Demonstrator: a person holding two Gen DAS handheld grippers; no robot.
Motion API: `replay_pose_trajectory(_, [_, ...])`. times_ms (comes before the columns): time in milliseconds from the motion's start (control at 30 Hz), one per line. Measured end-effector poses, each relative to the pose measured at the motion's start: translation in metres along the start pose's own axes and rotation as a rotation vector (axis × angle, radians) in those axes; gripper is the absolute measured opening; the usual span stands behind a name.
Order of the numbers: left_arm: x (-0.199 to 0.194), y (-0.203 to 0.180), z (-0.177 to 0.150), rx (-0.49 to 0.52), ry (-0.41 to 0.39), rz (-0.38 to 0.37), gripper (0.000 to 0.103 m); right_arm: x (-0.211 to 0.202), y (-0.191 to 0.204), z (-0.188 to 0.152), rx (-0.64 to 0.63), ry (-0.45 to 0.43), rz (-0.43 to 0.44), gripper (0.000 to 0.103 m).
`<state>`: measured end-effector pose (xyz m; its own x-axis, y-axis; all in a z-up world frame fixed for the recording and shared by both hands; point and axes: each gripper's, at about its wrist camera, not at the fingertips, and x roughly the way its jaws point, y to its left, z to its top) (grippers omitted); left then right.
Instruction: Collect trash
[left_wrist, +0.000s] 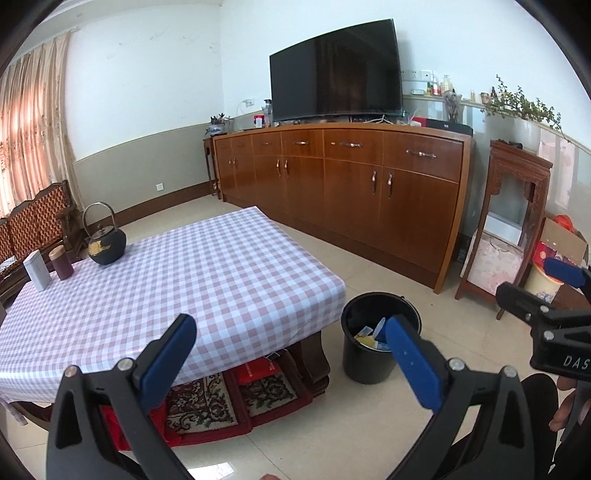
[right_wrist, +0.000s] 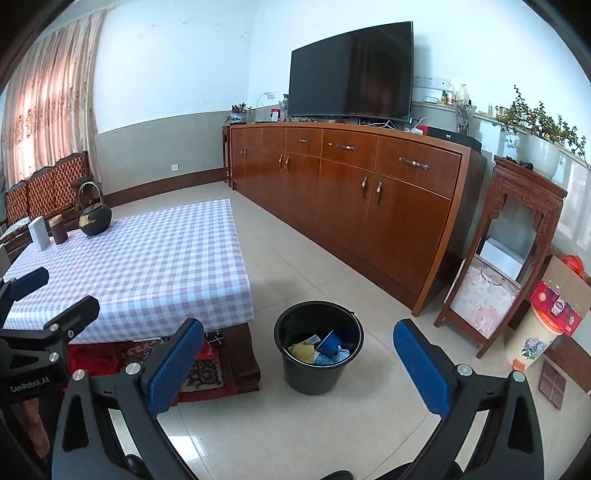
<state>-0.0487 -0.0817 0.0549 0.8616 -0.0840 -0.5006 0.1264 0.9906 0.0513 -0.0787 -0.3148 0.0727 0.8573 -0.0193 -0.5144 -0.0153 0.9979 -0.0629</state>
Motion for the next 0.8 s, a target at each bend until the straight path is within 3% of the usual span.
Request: replay_pose_trajectory(800, [-0.0016, -0.0038, 0.0004, 0.008, 0.003, 0.007, 0.103, -0.0034, -0.0001, 0.001, 0.002, -0.009, 0.011, 0.103])
